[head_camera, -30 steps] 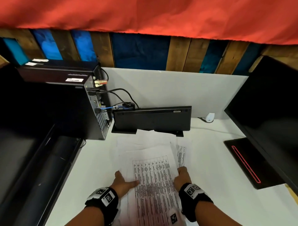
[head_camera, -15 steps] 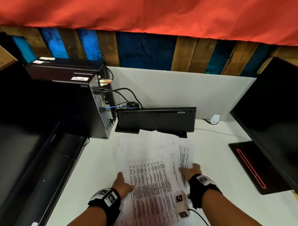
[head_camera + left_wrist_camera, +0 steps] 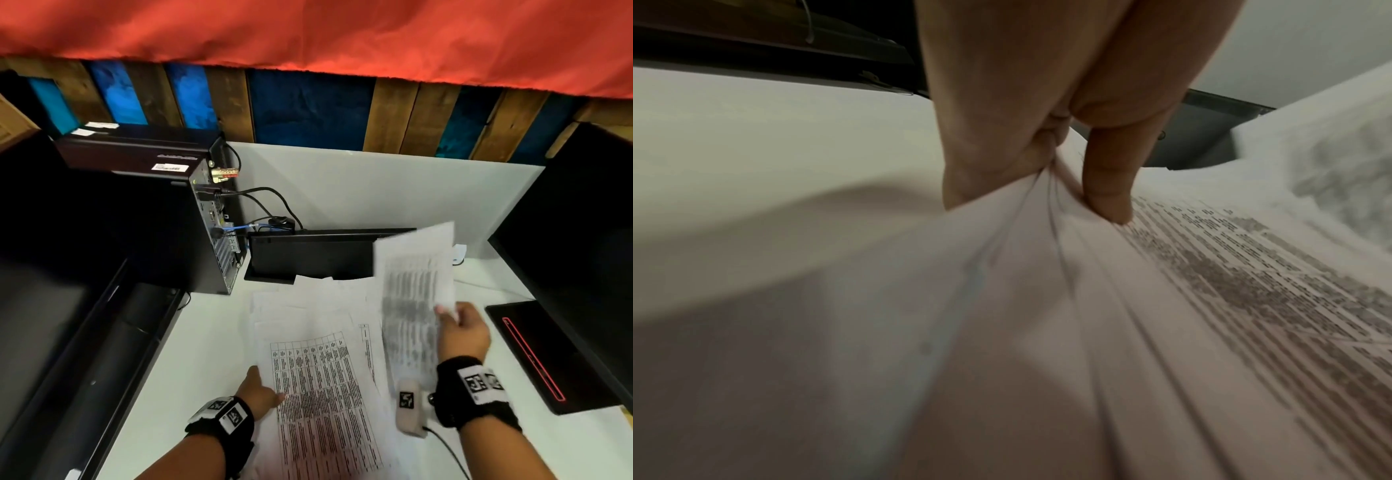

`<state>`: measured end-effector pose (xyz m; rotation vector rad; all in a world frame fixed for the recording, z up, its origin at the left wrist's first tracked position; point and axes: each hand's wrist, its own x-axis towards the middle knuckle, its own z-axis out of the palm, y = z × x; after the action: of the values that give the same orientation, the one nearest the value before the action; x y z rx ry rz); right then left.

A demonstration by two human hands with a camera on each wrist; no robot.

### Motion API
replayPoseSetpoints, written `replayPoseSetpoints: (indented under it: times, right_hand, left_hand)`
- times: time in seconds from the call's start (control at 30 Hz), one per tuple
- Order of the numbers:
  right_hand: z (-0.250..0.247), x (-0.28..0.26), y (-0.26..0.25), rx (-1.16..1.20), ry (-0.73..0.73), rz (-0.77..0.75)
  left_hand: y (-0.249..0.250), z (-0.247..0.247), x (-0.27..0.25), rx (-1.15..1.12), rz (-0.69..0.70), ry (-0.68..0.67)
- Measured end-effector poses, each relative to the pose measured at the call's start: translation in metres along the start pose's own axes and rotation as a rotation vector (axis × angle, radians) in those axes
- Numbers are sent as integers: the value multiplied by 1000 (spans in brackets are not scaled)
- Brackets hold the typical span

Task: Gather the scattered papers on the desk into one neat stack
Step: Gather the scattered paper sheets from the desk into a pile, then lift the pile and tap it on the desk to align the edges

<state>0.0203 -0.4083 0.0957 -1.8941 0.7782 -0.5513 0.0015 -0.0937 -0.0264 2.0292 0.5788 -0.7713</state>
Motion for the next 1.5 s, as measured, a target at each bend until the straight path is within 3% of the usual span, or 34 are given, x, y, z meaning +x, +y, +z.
replayPoseSetpoints:
  times: [0.13, 0.23, 0.33, 0.5, 0.63, 0.73, 0.8, 0.87, 0.97, 1.07, 1.17, 1.23, 1.4, 1.5]
  right_hand:
    - [-37, 6, -66, 345, 34, -272]
    - [-45, 10, -77, 424, 28, -281]
    - [-26, 4, -49, 221, -21, -99]
    - [25, -29, 20, -183, -306, 125]
    - [44, -62, 49, -371, -490, 175]
    - [46, -80, 74, -680, -628, 111]
    - [46, -88, 85, -742, -694, 41]
    - [43, -92, 88, -678, -719, 15]
    - [36, -77, 95, -487, -720, 142]
    - [24, -54, 105, -98, -654, 376]
    - [10, -43, 79, 287, -771, 486]
    - [3, -38, 51, 425, -782, 432]
    - [1, -46, -25, 537, -513, 113]
    - [1, -58, -50, 559, -476, 25]
  left_hand:
    - [4, -2, -4, 21, -4, -24]
    - [7, -4, -11, 54, 4, -31]
    - [9, -7, -16, 49, 18, -57]
    - [13, -7, -25, -134, 3, 5]
    - [19, -7, -28, -399, 27, -109]
    - [15, -1, -26, -418, 93, -26]
    - [15, 4, -32, -378, 171, -28]
    - [19, 9, -39, -257, 301, -34]
    - [34, 6, -54, -176, 461, 11]
    - [49, -8, -74, -295, 585, -31]
    - [65, -23, -91, -452, 591, -63]
    - [80, -34, -104, -499, 619, -64]
    - [109, -56, -120, -522, 761, 119]
    - [116, -62, -120, -600, 814, 198]
